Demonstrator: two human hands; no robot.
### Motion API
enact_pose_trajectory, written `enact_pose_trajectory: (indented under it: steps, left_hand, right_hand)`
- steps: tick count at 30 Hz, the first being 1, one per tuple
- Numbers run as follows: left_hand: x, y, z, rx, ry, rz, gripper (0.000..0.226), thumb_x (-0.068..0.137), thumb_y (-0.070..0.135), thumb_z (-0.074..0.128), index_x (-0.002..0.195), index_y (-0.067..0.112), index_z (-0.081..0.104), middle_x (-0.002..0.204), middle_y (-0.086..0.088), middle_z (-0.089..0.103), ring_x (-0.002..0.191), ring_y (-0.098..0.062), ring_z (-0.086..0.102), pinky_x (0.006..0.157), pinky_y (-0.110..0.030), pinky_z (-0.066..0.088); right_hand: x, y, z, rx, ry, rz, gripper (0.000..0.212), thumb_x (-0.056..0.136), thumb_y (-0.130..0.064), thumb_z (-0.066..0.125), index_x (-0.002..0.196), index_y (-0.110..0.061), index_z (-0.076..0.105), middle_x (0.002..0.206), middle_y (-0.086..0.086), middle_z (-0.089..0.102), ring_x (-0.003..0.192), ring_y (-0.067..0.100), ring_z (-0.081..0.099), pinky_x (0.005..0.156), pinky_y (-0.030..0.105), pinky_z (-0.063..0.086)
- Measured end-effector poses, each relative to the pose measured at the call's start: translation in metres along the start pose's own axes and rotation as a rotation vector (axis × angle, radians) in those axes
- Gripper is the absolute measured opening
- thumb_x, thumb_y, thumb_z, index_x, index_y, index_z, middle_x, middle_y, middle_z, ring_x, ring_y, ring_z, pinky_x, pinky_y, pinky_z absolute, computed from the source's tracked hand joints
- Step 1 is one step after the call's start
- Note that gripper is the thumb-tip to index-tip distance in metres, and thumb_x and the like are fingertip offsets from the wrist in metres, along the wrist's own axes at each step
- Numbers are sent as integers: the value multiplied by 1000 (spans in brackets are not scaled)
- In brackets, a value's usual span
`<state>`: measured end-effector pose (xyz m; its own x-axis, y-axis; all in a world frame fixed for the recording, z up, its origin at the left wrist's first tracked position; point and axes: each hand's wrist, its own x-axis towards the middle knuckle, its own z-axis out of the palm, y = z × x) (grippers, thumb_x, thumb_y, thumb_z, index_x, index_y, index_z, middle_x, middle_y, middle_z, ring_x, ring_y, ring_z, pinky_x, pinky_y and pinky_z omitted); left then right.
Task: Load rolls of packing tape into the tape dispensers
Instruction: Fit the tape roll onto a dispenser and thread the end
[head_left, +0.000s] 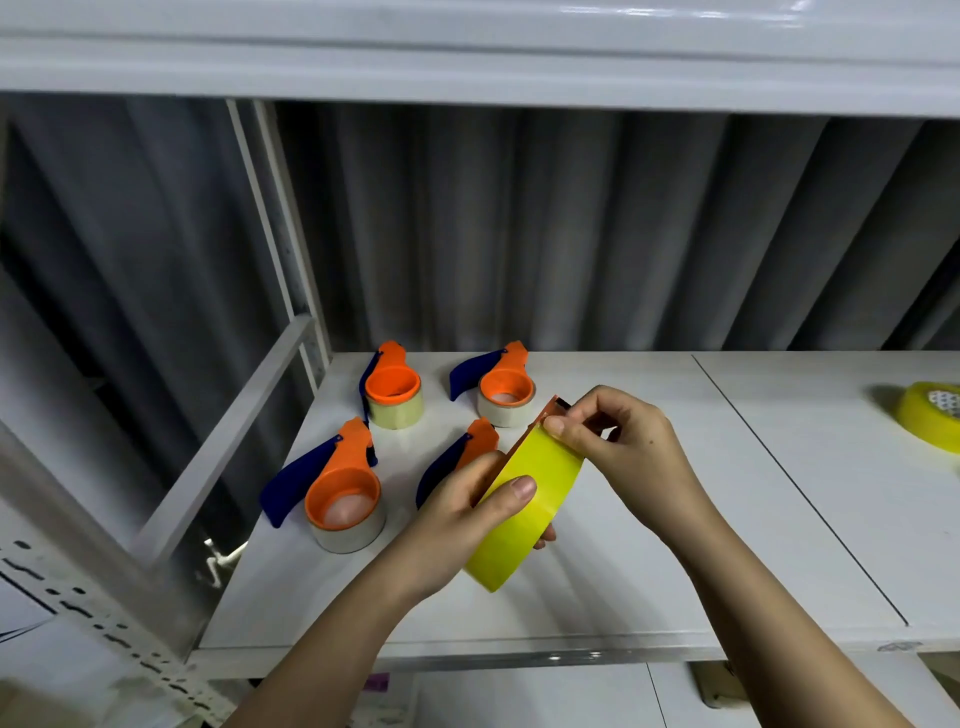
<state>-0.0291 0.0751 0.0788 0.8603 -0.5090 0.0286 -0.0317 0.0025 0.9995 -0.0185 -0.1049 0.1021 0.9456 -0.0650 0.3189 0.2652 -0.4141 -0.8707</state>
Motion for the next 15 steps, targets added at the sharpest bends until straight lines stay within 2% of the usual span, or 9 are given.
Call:
enact_pose_trajectory:
  steps: [2, 4, 5, 7, 8, 10, 11, 13, 15]
  left_hand:
    - [0, 1, -2, 6, 6, -17, 42, 85, 35, 54, 118, 9, 56, 98, -15, 72, 90, -25, 71, 84, -35, 56]
    - [2, 2, -6, 57, -5, -35, 47, 84, 41, 58, 118, 8, 58, 106, -19, 67, 99, -29, 66, 93, -43, 50]
    - [3, 3, -8, 96, -20, -54, 50, 82, 45, 60, 115, 7, 59, 107, -21, 65, 100, -29, 65, 94, -44, 48]
    - [6, 10, -12, 177, -57, -117, 51, 78, 47, 63, 105, 3, 61, 98, -19, 63, 92, -23, 61, 86, -40, 47]
    - [8, 13, -14, 200, -80, -162, 52, 75, 45, 64, 102, 1, 61, 92, -17, 62, 89, -24, 61, 83, -39, 46]
    - [13, 16, -16, 209, -145, -271, 51, 73, 38, 62, 103, -3, 60, 93, -17, 68, 92, -30, 66, 89, -40, 50]
    - [15, 17, -15, 196, -154, -306, 40, 77, 31, 58, 101, -1, 62, 92, -13, 73, 91, -26, 69, 88, -36, 53]
    - [18, 19, -10, 153, -113, -353, 16, 87, 17, 49, 83, 8, 62, 71, -2, 73, 67, -11, 69, 68, -20, 55]
    - [18, 19, 0, 102, -22, -374, 23, 90, 16, 43, 74, 9, 59, 58, -1, 66, 52, -9, 62, 56, -19, 50]
  right_hand:
    - [-1, 2, 1, -48, 19, 3, 17, 84, -24, 71, 77, -10, 64, 71, -14, 64, 72, -1, 58, 58, 11, 43]
    - [-1, 5, 1, -65, 30, 22, 19, 84, -26, 71, 76, -11, 61, 72, -12, 64, 73, 4, 61, 61, 18, 48]
    - [-2, 6, 1, -69, 26, 32, 20, 85, -26, 71, 75, -12, 61, 73, -9, 65, 75, 8, 63, 63, 24, 50]
    - [-4, 6, 2, -89, 8, 44, 19, 84, -26, 71, 74, -13, 61, 74, -7, 67, 79, 12, 65, 69, 34, 52]
    - [-5, 7, 2, -109, 1, 43, 18, 84, -26, 71, 73, -15, 61, 74, -11, 68, 79, 10, 65, 70, 35, 53]
    - [-8, 7, 6, -177, 7, 26, 18, 84, -26, 71, 72, -19, 60, 70, -19, 66, 76, 5, 63, 69, 34, 52]
    - [-9, 7, 8, -208, 20, 18, 18, 85, -27, 70, 72, -20, 60, 69, -19, 65, 74, 6, 63, 67, 34, 52]
    - [-10, 8, 10, -241, 45, 30, 19, 85, -29, 69, 73, -20, 58, 69, -11, 65, 72, 11, 62, 63, 34, 49]
    - [-11, 6, 10, -291, 56, 59, 20, 86, -33, 68, 75, -19, 58, 68, -7, 63, 70, 13, 59, 60, 31, 44]
